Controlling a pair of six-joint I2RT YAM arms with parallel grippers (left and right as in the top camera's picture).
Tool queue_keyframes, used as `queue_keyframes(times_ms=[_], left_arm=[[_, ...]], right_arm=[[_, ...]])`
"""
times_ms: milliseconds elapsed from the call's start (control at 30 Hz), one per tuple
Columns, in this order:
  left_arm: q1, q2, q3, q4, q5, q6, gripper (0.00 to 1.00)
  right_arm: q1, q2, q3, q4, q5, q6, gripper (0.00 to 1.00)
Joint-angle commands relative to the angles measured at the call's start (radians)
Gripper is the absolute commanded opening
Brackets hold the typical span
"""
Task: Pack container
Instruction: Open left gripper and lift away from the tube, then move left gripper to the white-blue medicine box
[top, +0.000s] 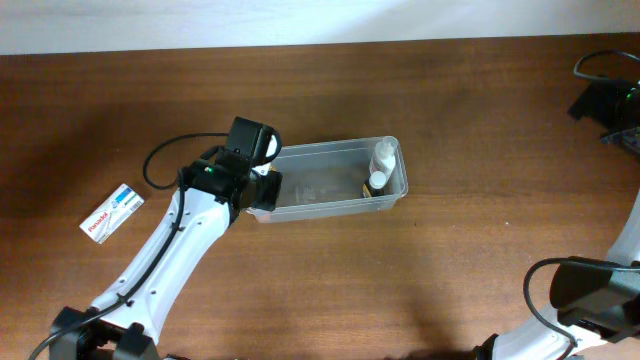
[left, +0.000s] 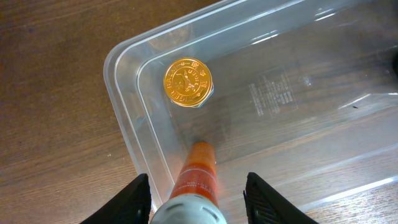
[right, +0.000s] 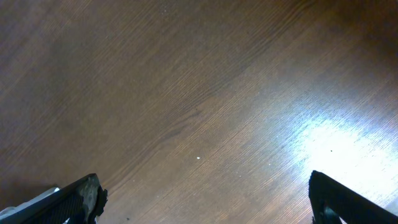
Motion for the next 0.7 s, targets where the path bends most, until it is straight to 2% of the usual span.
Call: queue_keyframes(times_ms=[0, 167, 267, 467, 567, 633, 667], left_arm=[[0.003, 0.005, 0.026, 0.003, -0.012, -0.009, 0.49], [0.003, 0.005, 0.026, 0.008, -0.012, -0.009, 0.49], [0.004, 0.005, 0.036, 0.014, -0.012, -0.009, 0.54], [0.004, 0.005, 0.209, -0.096, -0.014, 0.008, 0.63], [0.011, 0.005, 0.307, -0.180, -0.072, 0.010, 0.76], [0.043, 0.005, 0.362, -0.245, -0.091, 0.003, 0.95], [0.065, 0.005, 0.375, -0.267, -0.090, -0.012, 0.98]], right_arm=[[-0.002, -0.014, 0.015, 0.000, 0.002, 0.006, 0.98], [-0.002, -0.014, 0.015, 0.000, 0.002, 0.006, 0.98], [-0.002, -0.014, 0.015, 0.000, 0.002, 0.006, 0.98], [-0.002, -0.014, 0.015, 0.000, 0.002, 0.006, 0.98], [-0.002, -0.014, 0.015, 0.000, 0.002, 0.006, 0.98], [-0.002, -0.014, 0.015, 0.000, 0.002, 0.006, 0.98], [-0.002, -0.014, 0.015, 0.000, 0.002, 0.006, 0.98]])
